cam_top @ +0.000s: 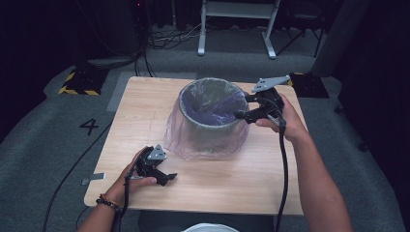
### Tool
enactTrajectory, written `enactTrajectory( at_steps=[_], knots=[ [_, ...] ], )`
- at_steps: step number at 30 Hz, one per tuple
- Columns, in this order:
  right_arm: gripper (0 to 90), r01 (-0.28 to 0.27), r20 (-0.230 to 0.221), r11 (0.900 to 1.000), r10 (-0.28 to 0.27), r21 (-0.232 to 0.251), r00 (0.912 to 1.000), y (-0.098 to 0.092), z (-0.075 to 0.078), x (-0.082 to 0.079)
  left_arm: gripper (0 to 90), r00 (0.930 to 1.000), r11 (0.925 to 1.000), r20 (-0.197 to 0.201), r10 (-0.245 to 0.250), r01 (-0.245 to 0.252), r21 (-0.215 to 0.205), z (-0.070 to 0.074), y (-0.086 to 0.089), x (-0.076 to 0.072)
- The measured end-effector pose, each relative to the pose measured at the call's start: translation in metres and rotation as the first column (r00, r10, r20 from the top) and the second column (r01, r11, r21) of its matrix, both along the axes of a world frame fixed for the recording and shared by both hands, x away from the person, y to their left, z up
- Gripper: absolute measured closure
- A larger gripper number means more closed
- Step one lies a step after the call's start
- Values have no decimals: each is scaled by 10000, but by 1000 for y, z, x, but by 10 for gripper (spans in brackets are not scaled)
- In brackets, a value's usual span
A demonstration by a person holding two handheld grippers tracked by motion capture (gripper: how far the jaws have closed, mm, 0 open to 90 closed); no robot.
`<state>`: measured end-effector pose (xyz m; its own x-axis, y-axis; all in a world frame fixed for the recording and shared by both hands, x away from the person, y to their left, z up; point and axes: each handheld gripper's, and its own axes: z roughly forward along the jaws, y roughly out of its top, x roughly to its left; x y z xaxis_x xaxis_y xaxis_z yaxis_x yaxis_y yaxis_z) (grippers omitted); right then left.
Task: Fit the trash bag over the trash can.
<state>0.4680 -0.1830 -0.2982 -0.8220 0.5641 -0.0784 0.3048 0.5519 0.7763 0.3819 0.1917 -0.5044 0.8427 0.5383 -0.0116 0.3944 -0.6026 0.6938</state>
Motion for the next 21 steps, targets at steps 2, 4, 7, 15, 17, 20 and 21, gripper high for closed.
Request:
enactTrajectory(
  at_steps=[2, 4, 7, 15, 17, 20, 21],
  knots=[
    [221, 136, 78, 9999, -137, 82, 9999, -8, 1, -3, 44, 10000, 10000, 0, -1, 1, 2, 0, 0, 0],
    [221, 143, 204, 9998, -146, 126, 9997, -14, 2, -7, 44, 10000, 10000, -1, -1, 1, 1, 0, 0, 0],
    [222, 211, 290, 9996, -216, 181, 9993, -23, 1, -13, 44, 10000, 10000, -2, -1, 1, 2, 0, 0, 0],
    [242, 336, 475, 9994, -334, -29, 9983, -35, -5, -27, 44, 10000, 10000, -6, 3, -3, 1, 0, 0, 0],
    [243, 278, 426, 9996, -278, 0, 9987, -38, -9, -31, 44, 10000, 10000, -1, -1, 1, 0, 0, 0, 0],
    [236, 425, 545, 9987, -408, -294, 9977, -40, -16, -35, 44, 10000, 10000, 2, -2, 2, 3, 0, 0, 0],
    [234, 444, 562, 9982, -421, -394, 9975, -41, -18, -37, 44, 10000, 10000, 0, 2, -2, -2, 0, 0, 0]
  ],
)
